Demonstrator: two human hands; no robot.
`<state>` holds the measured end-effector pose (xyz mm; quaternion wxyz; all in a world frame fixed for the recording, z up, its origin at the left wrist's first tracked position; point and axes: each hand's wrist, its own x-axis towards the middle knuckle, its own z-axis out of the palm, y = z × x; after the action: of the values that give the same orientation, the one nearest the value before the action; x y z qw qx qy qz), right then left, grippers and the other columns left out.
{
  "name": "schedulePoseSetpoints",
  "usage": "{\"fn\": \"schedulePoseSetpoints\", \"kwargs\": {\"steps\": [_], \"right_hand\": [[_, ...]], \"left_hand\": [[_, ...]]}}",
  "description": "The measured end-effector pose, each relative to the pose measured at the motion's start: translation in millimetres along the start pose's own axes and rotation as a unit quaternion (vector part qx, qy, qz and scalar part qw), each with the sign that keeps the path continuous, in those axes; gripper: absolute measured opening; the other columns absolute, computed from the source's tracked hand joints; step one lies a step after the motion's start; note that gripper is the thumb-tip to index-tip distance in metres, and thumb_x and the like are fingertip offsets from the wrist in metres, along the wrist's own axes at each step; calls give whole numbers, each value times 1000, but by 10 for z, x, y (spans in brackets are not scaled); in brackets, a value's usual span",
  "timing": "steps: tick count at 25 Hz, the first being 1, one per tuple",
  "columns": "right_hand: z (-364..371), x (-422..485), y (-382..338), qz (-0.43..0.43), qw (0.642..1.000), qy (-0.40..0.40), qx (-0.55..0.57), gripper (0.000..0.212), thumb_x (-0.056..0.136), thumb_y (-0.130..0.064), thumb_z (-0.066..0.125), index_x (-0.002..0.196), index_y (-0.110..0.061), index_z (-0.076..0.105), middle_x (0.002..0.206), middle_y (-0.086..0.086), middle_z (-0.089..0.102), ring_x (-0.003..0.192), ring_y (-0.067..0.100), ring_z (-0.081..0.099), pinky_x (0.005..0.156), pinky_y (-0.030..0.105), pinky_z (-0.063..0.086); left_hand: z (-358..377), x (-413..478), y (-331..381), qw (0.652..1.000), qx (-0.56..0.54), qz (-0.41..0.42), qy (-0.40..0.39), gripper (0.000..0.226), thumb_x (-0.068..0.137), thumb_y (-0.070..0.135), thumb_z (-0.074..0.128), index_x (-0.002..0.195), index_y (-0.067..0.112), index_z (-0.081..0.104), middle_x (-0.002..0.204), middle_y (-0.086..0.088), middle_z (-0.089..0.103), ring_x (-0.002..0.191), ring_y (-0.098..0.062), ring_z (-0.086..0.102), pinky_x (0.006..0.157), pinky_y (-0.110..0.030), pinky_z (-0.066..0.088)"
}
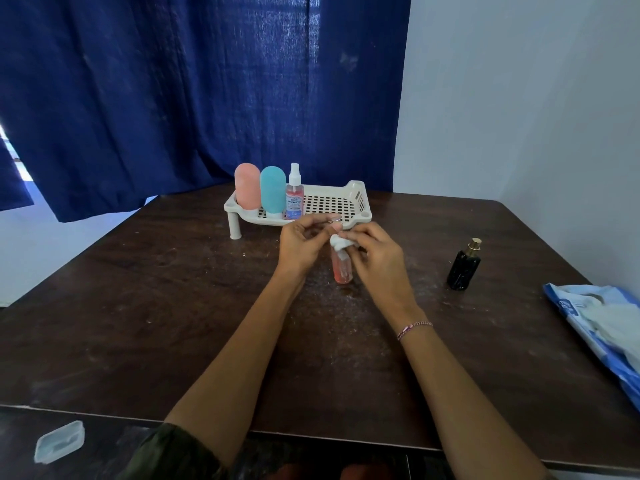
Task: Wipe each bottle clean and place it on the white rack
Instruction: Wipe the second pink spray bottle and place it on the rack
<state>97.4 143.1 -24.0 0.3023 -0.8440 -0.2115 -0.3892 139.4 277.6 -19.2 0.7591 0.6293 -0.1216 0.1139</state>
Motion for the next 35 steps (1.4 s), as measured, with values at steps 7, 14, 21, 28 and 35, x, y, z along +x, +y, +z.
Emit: {"fn": "schedulePoseSetpoints", "kwargs": {"steps": [7, 14, 21, 28, 35], "right_hand": [[-56, 10, 84, 12, 998, -65, 10, 22, 74, -3, 72, 96, -3, 69, 96, 7, 65, 87, 8, 58, 83, 28, 54], [-59, 13, 18, 49, 998, 16, 45, 21, 80, -10, 70, 101, -7, 66, 107, 5, 64, 105, 9, 56, 87, 20, 50], [-26, 10, 54, 46, 994, -98, -4, 20, 73, -4, 73, 93, -7, 71, 94, 3, 61, 81, 5, 53, 77, 15, 47], [-23, 11, 7, 34, 998, -44, 4, 19, 74, -8, 75, 92, -4, 70, 94, 4, 62, 84, 4, 54, 78, 14, 49], [-51, 24, 66, 91, 988, -117, -38, 17, 70, -8, 76, 87, -10, 73, 89, 5, 68, 73, 11, 58, 73, 30, 53]], "left_hand": [[-22, -3, -12, 1000, 0, -2, 28, 14, 80, 8, 71, 90, 17, 67, 101, -6, 69, 94, -16, 65, 79, -27, 55], [22, -10, -19, 999, 24, 26, -1, 20, 80, 0, 69, 88, 19, 67, 93, 1, 68, 90, -14, 64, 79, -23, 54], [-22, 25, -29, 999, -10, -3, 40, 14, 80, 6, 71, 90, 15, 68, 92, -5, 70, 86, -16, 66, 78, -27, 55], [-12, 18, -28, 1000, 5, 10, 22, 14, 80, 7, 71, 92, 14, 68, 93, -2, 70, 85, -12, 67, 75, -23, 55], [-52, 44, -39, 999, -3, -11, 53, 14, 81, 8, 70, 95, 10, 67, 91, -5, 69, 86, -16, 66, 74, -26, 57]]}}
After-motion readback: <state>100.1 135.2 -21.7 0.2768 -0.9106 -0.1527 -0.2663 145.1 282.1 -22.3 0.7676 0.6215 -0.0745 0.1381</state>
